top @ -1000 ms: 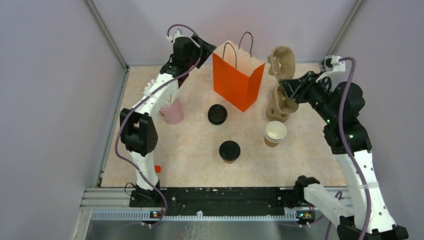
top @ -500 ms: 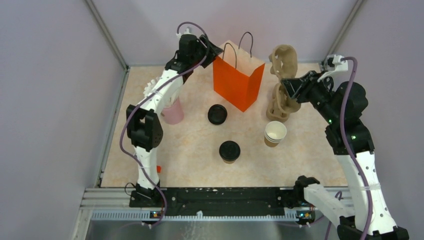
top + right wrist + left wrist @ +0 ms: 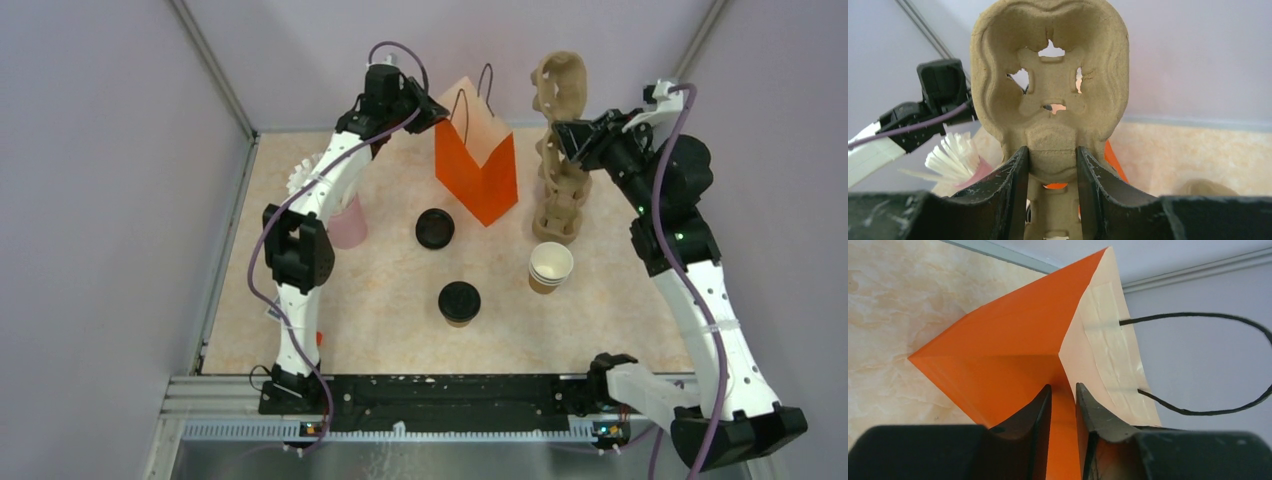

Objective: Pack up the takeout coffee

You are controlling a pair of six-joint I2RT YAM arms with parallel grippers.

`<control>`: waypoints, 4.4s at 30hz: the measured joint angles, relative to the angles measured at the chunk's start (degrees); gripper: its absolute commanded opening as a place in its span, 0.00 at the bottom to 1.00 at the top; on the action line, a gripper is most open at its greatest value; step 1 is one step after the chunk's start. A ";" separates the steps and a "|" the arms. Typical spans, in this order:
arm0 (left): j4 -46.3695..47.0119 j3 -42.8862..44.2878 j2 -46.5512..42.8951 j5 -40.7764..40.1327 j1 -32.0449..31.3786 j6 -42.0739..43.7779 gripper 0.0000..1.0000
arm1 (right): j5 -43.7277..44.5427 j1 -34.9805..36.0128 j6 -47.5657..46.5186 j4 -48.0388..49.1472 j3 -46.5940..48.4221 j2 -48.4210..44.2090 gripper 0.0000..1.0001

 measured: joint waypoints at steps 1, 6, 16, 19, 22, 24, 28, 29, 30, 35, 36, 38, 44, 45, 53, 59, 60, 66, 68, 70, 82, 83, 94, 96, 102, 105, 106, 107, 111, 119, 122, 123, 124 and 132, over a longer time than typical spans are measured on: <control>-0.02 0.13 0.02 0.55 -0.02 0.24 0.29 | -0.22 0.00 0.09 2.36 0.00 0.96 0.22; -0.07 1.36 0.07 4.39 -0.22 2.29 0.32 | -0.85 0.94 -0.02 11.89 0.00 6.16 0.22; 0.00 1.68 0.07 10.80 -2.01 4.79 0.33 | 1.77 6.38 -3.58 16.59 1.60 16.52 0.22; 0.04 1.62 0.07 11.76 -2.16 5.29 0.34 | 2.45 6.45 -4.90 18.08 4.09 20.15 0.22; 0.24 1.46 0.07 12.15 -2.14 5.99 0.35 | 2.95 6.45 -6.47 18.86 6.67 23.71 0.22; 0.28 1.38 0.07 12.15 -2.14 6.62 0.35 | 3.48 6.47 -7.48 19.39 7.30 25.29 0.22; 0.28 1.25 0.04 12.07 -2.08 8.44 0.36 | 4.48 6.47 -9.44 19.74 8.13 27.43 0.22; 0.28 1.16 0.02 12.00 -2.05 8.85 0.36 | 4.50 6.47 -9.92 19.74 8.72 28.04 0.22; 0.28 1.01 0.00 11.93 -2.03 9.20 0.36 | 4.52 6.47 -10.29 19.78 9.35 28.65 0.22; 0.39 0.22 -0.33 11.93 -1.75 10.29 0.37 | 3.41 6.51 -12.39 19.61 10.95 30.45 0.23; 0.42 0.15 -0.39 11.96 -1.70 10.36 0.38 | 3.02 6.51 -13.03 19.15 10.95 30.53 0.23; 0.48 0.02 -0.61 11.93 -1.57 10.56 0.38 | 2.60 6.54 -14.27 18.67 10.95 30.64 0.23; 0.90 -1.07 -1.44 12.46 -0.96 10.43 0.50 | 2.01 6.56 -16.61 18.43 10.86 30.86 0.23; 1.01 -1.20 -1.55 12.63 -0.79 10.21 0.50 | 1.88 6.56 -16.68 18.45 10.80 30.97 0.23; 1.36 -3.54 -4.57 12.37 0.35 9.88 0.58 | 0.96 6.56 -19.04 16.81 8.79 31.10 0.23; 1.31 -4.57 -6.51 11.89 1.05 10.47 0.59 | 0.13 6.80 -21.92 13.64 8.61 31.10 0.23; 1.25 -4.59 -6.58 11.89 1.18 10.58 0.59 | 0.11 6.84 -22.34 12.55 8.68 31.10 0.23; 1.14 -5.18 -6.62 11.26 1.99 11.69 0.59 | -0.11 6.91 -24.76 6.47 10.80 33.29 0.23; 1.03 -5.55 -6.64 10.99 2.03 11.85 0.60 | -0.02 6.95 -25.29 4.85 11.82 34.80 0.23; 0.70 -5.75 -6.64 10.80 2.14 11.85 0.60 | 0.02 7.04 -25.42 3.34 12.74 36.22 0.23; 0.70 -5.77 -6.64 10.80 2.43 11.61 0.60 | 1.27 8.11 -25.35 -2.49 20.04 41.72 0.22; 0.68 -5.77 -6.64 10.80 2.47 11.61 0.60 | 1.55 8.31 -25.24 -2.45 20.70 42.10 0.22; 0.33 -7.61 -6.64 12.09 2.71 10.95 0.60 | 3.41 9.18 -23.58 -1.66 22.73 44.98 0.22; 0.28 -7.65 -6.64 12.15 2.71 10.93 0.61 | 3.61 9.18 -22.75 -1.84 23.74 45.64 0.22; 0.31 -8.11 -6.64 12.37 2.71 10.71 0.61 | 5.55 9.18 -18.99 -0.33 24.79 46.03 0.22; 0.20 -8.68 -6.64 12.41 2.71 10.54 0.61 | 6.71 9.18 -17.81 2.05 24.46 46.05 0.22; 0.09 -8.68 -6.64 12.44 2.71 10.49 0.61 | 7.06 9.18 -17.49 3.02 24.30 46.05 0.22; 0.04 -8.68 -6.64 12.48 2.71 10.47 0.61 | 7.37 9.18 -17.22 3.76 24.30 46.12 0.22; -0.04 -8.70 -6.64 12.57 2.71 10.47 0.61 | 8.48 9.18 -17.18 5.77 24.28 46.93 0.22; -0.20 -9.84 -6.86 12.41 2.71 10.54 0.61 | 8.96 9.35 -18.93 7.06 22.34 47.80 0.22; -0.31 -10.16 -7.06 12.24 2.71 10.60 0.61 | 8.96 9.53 -20.74 7.76 21.05 47.56 0.22; -0.35 -10.19 -7.13 12.13 2.71 10.67 0.61 | 8.98 9.55 -21.49 7.67 20.52 47.56 0.22; -0.35 -10.21 -7.23 12.11 2.71 10.73 0.61 | 8.96 9.57 -22.10 7.21 20.06 47.56 0.22; -0.59 -10.43 -7.93 12.00 2.71 11.37 0.61 | 8.15 9.57 -24.48 4.52 18.58 47.43 0.21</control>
